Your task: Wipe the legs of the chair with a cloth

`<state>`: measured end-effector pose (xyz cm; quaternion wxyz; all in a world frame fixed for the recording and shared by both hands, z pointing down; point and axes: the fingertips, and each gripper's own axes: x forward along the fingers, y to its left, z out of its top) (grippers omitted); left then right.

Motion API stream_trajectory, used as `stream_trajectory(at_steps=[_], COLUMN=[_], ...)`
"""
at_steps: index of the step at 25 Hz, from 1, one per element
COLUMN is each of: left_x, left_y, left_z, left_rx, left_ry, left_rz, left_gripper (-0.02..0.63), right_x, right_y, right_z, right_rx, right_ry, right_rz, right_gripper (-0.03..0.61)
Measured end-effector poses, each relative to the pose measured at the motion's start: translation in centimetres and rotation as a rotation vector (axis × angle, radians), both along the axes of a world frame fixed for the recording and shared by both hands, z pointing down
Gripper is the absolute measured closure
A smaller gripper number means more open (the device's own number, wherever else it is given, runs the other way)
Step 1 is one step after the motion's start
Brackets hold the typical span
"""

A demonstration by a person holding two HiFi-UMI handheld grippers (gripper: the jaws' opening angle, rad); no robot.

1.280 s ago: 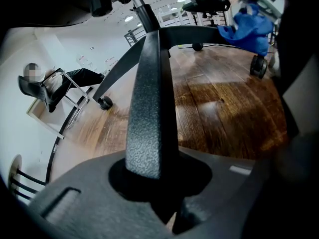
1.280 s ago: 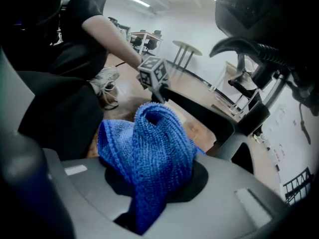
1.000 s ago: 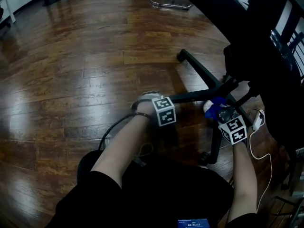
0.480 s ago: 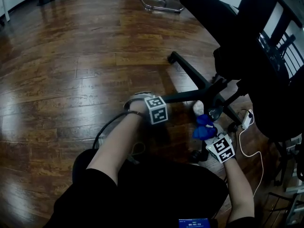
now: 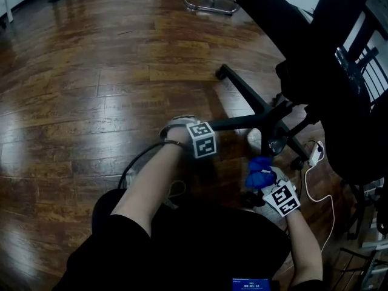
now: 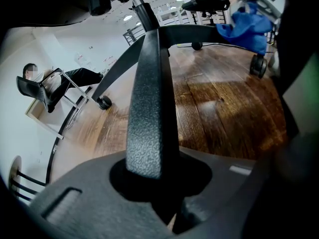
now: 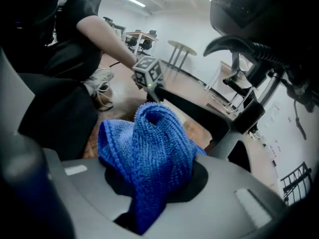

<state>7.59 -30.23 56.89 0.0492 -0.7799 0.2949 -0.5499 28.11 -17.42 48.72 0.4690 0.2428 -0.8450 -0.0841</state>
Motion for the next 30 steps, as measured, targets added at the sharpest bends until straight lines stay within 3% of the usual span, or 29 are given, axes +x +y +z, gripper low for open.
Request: stream_trajectory(at_steps=[6, 11, 19, 26, 30], left_x=[0.4, 0.1, 0.1, 0.1, 0.2], left_y=[-0.1, -0.3, 0.0, 0.0, 0.1], left_z=[-0.1, -0.3, -0.1, 0.0, 0.0], left_rx=[0.014, 0.026, 0.017, 0.007, 0.005], left_ry=[0.007, 0.007, 0.004, 0.004, 0.002], left_rz=[-0.004, -0.003, 0.015, 0.010, 0.012], left_gripper=[0.543, 0.543, 0.543, 0.543, 0.543], right_x=[-0.8, -1.7, -1.2, 0.0, 0.4], right_y=[-12.9, -15.6, -9.3, 4.3, 6.1], right_z=[-4.2, -5.2, -3.0, 0.9, 1.0], right_rx=[0.165, 0.208, 0.165, -0.046, -0.098], right_ry=[-0.060, -0.082, -0.023, 0.018, -0.019], right_rz=[0.184, 0.221, 0.133, -0.049, -0.073], right_gripper=[0.495, 0.495, 0.496, 0.495, 0.497])
